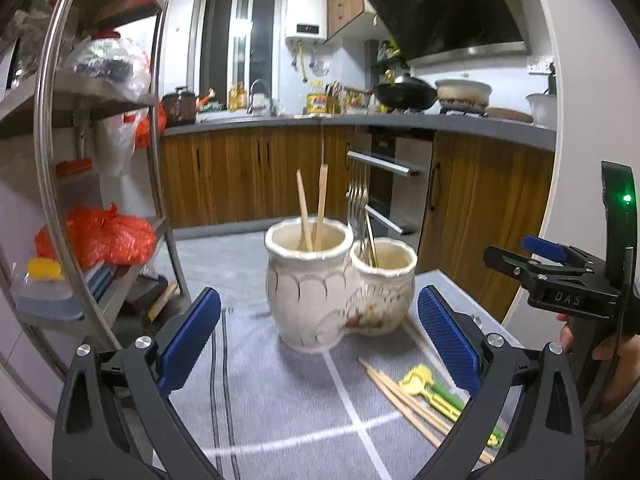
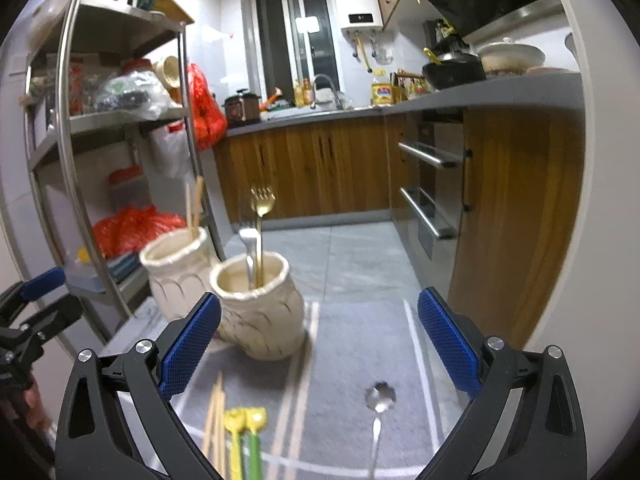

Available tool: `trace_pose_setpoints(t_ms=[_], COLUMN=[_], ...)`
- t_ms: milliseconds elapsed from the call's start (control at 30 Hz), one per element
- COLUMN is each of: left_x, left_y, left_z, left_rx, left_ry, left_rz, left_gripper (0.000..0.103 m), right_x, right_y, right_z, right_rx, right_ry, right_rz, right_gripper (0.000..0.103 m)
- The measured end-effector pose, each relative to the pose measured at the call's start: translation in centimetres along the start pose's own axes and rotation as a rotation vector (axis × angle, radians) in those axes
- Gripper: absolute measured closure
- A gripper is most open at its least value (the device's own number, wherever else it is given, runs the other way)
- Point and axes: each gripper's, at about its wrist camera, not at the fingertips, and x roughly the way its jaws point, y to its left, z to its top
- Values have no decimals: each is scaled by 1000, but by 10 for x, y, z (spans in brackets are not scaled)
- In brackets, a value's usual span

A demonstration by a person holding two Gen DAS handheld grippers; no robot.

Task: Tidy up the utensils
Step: 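Move both grippers back toward the chopsticks and silver spoon on the cloth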

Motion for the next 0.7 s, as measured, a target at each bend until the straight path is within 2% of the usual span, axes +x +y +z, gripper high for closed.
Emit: trace_pose_setpoints(t_ms=[200,367,533,700], left_x=[1,8,24,36], left_y=[-1,-5,-17,-34], left_z=[-19,-34,-54,-73], left_rx=[-12,-15,-8,15], left_ry=[46,110,229,321], left_rz=[40,22,7,21], left_gripper=[6,6,6,6], right_x=[-3,-2,1,4], right_y=[-22,-33,-34,-33], right_z=[-11,-16,-18,-20], right_rx=[20,35,24,19], right_ry=[28,49,71,86], right_rz=[-30,-35,-37,-33], right_gripper=[5,5,5,5])
